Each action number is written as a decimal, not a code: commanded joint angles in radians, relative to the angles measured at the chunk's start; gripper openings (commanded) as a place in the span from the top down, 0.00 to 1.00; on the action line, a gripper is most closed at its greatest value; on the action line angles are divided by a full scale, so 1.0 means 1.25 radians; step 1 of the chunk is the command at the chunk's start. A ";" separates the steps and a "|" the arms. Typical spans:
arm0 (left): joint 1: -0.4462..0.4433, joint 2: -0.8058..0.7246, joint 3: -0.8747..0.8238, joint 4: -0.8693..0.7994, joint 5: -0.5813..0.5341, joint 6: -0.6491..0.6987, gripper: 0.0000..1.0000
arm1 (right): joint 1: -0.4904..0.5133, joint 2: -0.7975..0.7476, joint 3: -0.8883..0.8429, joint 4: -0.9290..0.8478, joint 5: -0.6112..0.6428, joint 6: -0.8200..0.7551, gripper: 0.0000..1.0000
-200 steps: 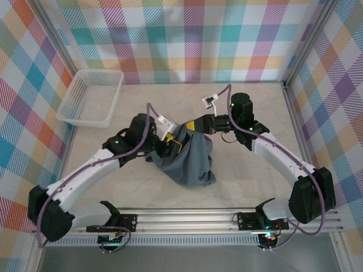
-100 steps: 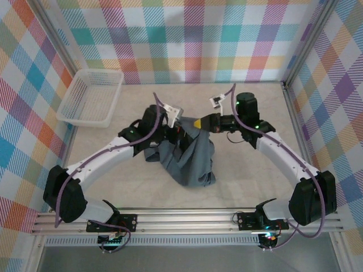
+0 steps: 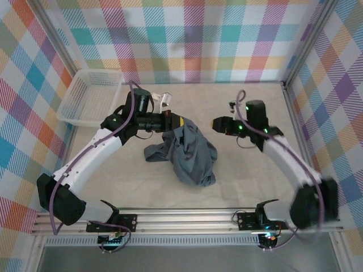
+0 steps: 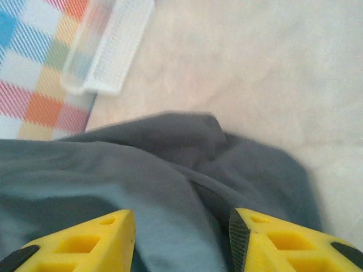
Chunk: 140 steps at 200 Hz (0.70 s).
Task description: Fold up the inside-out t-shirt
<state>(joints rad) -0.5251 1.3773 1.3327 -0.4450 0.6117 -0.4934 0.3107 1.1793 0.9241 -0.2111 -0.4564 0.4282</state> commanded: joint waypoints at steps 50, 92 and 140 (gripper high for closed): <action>0.006 0.035 0.059 -0.002 -0.006 -0.034 1.00 | 0.394 0.000 -0.020 0.160 0.433 -0.110 0.36; 0.021 0.032 0.078 -0.094 -0.100 0.016 1.00 | 0.393 0.091 0.049 0.182 0.317 -0.154 1.00; 0.143 0.075 -0.027 -0.066 -0.195 0.178 0.92 | 0.317 0.023 -0.007 0.406 -0.186 0.044 1.00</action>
<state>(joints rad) -0.4332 1.4391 1.3758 -0.5453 0.4286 -0.3878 0.7612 1.2636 0.9436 0.0319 -0.3061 0.3069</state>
